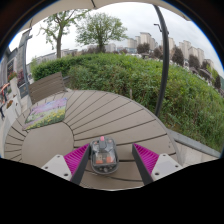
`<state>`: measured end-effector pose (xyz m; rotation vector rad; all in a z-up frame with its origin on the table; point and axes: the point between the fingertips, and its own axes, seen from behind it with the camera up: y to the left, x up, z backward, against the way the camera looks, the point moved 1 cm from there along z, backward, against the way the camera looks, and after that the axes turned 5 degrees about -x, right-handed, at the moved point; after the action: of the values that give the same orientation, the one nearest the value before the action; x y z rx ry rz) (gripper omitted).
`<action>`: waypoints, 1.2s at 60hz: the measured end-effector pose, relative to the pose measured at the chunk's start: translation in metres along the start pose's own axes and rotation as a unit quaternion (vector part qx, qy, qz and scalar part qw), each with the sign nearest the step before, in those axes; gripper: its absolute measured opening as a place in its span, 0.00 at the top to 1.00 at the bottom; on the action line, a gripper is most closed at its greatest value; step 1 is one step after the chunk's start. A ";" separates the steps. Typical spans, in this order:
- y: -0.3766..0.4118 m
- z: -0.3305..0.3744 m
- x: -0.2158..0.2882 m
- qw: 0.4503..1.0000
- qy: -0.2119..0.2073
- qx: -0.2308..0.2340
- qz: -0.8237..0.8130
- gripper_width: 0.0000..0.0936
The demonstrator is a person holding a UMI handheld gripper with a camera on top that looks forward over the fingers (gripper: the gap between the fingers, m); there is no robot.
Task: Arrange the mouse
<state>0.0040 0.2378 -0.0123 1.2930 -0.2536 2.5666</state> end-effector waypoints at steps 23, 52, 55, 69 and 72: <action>0.014 0.002 0.029 0.999 0.021 -0.043 0.002 0.58; 0.290 -0.059 0.159 0.999 -0.010 0.036 -0.017 0.58; 0.311 -0.070 0.149 0.999 -0.003 0.036 -0.010 0.57; 0.342 -0.103 0.094 0.999 0.025 0.015 0.034 0.45; 0.338 -0.101 0.092 0.999 0.033 0.005 0.041 0.24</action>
<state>-0.2281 -0.0437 -0.0114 1.2231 -0.2857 2.6772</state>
